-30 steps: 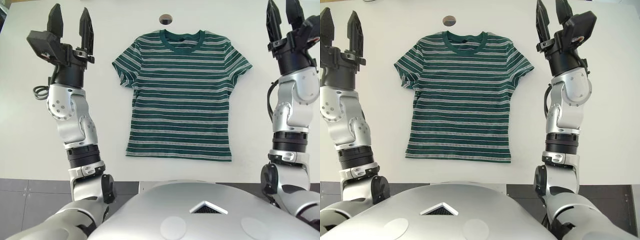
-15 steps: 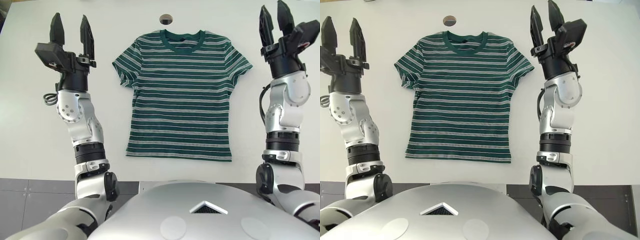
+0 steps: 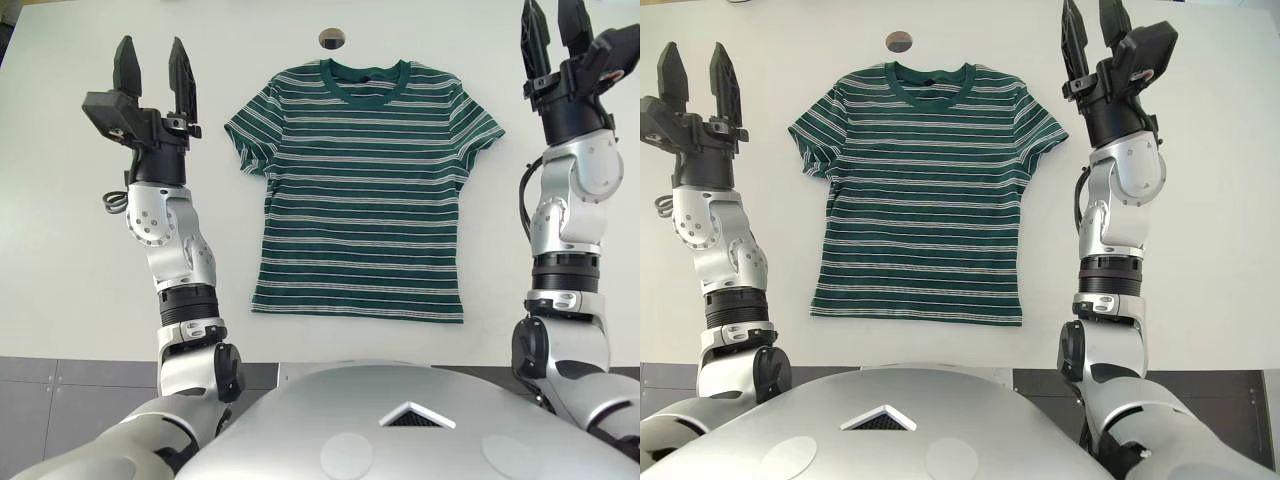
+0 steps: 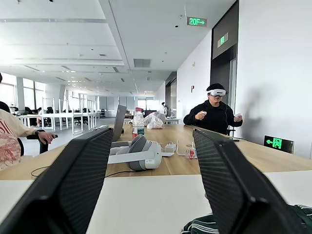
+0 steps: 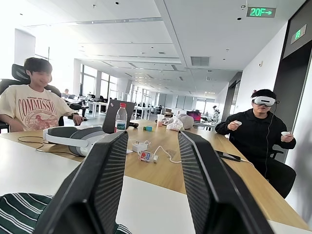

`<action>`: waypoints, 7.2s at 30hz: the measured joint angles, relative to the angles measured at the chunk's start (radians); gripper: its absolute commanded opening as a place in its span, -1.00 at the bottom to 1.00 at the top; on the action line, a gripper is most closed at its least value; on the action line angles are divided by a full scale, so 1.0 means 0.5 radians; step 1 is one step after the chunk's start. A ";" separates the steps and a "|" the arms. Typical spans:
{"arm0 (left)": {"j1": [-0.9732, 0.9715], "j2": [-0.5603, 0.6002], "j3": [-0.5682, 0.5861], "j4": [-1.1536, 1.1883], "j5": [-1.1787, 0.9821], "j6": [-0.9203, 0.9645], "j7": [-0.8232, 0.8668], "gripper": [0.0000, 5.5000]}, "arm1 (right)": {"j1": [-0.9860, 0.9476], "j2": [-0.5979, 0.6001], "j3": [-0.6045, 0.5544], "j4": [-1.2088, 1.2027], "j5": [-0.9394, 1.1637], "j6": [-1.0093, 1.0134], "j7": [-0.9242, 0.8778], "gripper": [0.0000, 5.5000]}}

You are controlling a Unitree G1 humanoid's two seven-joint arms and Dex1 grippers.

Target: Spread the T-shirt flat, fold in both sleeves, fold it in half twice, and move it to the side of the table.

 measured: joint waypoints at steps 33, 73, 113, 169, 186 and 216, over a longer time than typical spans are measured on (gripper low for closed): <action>-0.784 0.320 0.199 1.260 -0.516 1.847 -0.126 -0.42 | -0.010 0.002 0.027 -0.067 -0.005 0.036 -0.028 -0.31; -0.436 0.188 0.409 0.260 -0.824 2.297 -0.143 -0.95 | -0.072 0.051 0.111 -0.002 -0.078 0.045 -0.051 -0.31; -0.400 -0.409 0.040 -0.366 -0.723 1.595 -0.200 -0.14 | -0.516 -0.464 -0.002 1.083 0.057 1.403 0.484 0.07; -0.115 -0.212 0.114 -0.614 -0.915 1.282 -0.178 -0.14 | -0.290 -0.009 0.390 0.031 0.001 1.968 0.333 -0.71; 0.268 0.390 -0.145 -0.769 -0.240 0.836 -0.579 -0.14 | 0.660 -1.081 0.261 -0.886 0.121 1.450 1.334 -0.71; 1.121 1.678 -0.788 -0.782 1.570 -1.308 -0.621 0.15 | 1.165 -1.439 0.784 -0.509 -0.987 -1.425 1.010 -0.27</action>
